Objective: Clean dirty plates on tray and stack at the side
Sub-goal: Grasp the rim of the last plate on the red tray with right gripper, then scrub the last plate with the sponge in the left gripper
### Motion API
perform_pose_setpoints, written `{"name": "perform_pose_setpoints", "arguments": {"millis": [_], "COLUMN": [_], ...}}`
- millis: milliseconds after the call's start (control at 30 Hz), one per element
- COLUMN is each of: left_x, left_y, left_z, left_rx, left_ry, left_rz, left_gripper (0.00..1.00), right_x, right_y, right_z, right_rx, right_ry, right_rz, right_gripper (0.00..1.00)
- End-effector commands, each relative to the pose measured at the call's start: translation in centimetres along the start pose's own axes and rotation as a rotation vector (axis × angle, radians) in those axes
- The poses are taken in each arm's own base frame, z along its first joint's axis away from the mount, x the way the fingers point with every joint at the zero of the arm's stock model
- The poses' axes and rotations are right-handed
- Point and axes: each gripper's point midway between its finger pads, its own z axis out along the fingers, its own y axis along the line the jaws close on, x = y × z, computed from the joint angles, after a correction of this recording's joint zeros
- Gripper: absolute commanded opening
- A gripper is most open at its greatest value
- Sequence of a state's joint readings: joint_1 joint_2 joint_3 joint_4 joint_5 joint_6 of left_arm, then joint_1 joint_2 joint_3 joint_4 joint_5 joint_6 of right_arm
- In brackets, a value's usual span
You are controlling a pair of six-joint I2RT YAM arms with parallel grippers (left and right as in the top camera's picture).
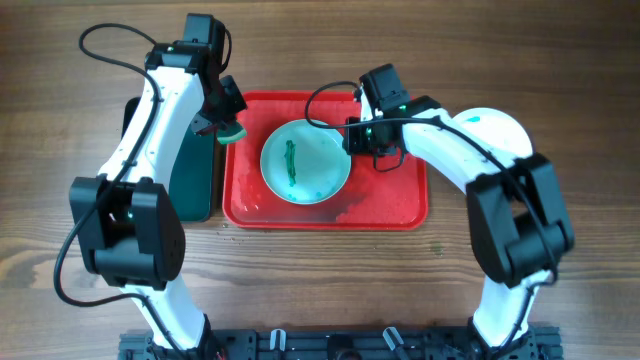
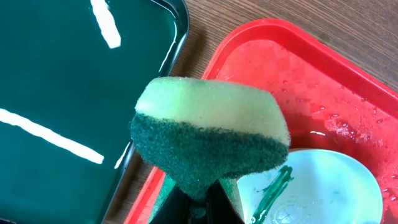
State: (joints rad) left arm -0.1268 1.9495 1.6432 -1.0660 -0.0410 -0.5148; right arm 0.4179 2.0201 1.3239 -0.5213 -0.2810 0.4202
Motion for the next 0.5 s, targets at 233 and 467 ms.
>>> {"name": "perform_pose_setpoints", "arguments": {"millis": [233, 467], "left_x": [1.9, 2.5], "left_y": [-3.9, -8.6], "left_z": [1.1, 5.4], "left_rx": [0.014, 0.053], "left_ry": [0.001, -0.042], "left_rz": [0.176, 0.583], "left_gripper": [0.04, 0.04], "right_x": [0.7, 0.8], "right_y": [0.0, -0.1], "right_z": [1.8, 1.8], "right_rx": [-0.023, -0.023], "right_ry": [0.048, 0.049], "right_rz": [0.088, 0.086], "right_gripper": [0.04, 0.05]}}
